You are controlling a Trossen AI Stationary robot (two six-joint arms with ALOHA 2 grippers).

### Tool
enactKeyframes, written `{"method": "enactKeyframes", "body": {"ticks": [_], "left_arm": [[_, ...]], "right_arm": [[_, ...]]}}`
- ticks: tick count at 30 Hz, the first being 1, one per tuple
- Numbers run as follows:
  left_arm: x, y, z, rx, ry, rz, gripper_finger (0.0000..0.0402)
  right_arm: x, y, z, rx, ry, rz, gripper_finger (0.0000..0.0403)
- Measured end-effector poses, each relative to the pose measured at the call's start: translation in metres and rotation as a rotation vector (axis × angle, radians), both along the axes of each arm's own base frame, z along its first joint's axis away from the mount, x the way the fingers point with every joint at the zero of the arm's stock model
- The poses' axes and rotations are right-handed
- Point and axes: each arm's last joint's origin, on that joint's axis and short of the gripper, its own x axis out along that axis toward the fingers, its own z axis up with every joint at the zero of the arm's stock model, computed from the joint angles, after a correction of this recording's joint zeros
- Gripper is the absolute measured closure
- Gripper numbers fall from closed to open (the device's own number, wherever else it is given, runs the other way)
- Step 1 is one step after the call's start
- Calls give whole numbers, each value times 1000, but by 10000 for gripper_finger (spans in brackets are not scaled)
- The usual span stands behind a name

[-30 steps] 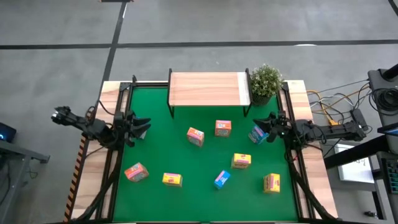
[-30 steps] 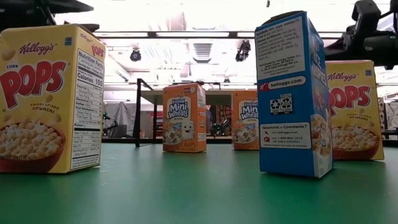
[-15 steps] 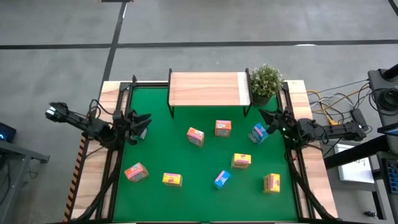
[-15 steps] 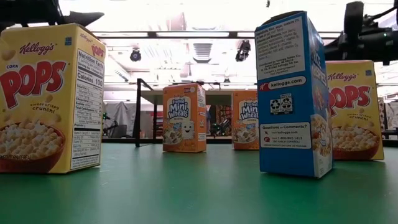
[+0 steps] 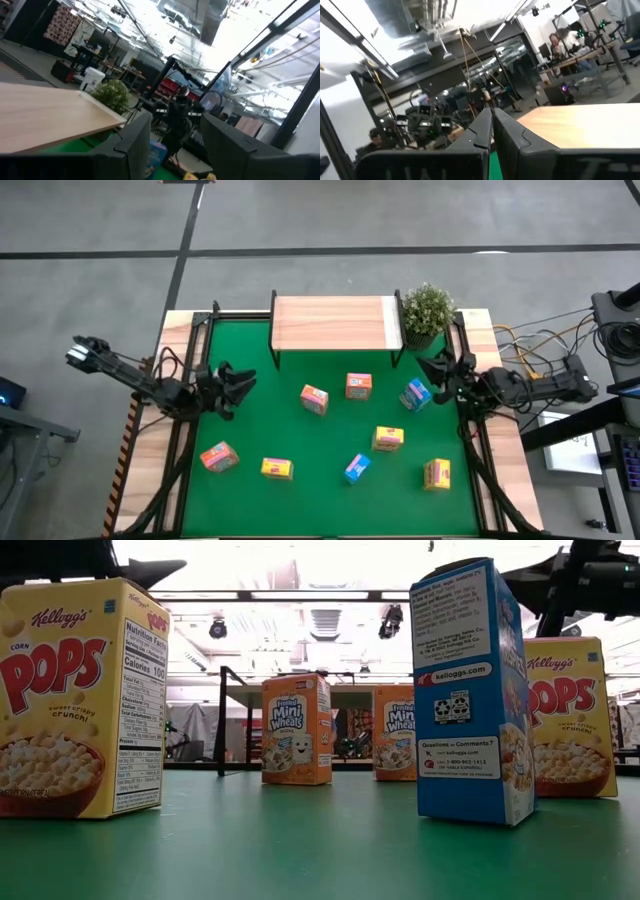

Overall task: Stack cereal on shelf
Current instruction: Put the top right blue cereal box on the shelf

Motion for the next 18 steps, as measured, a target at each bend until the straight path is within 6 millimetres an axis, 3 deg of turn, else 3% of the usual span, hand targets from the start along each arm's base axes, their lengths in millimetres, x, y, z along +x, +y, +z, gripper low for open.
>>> {"method": "enactKeyframes", "body": {"ticks": [11, 18], "left_arm": [[12, -7, -6, 50, 33, -48, 242], [31, -16, 22, 254, 65, -12, 242]], "right_arm": [[40, 4, 46, -120, 261, 3, 394], [59, 6, 85, -50, 508, 26, 394]]}}
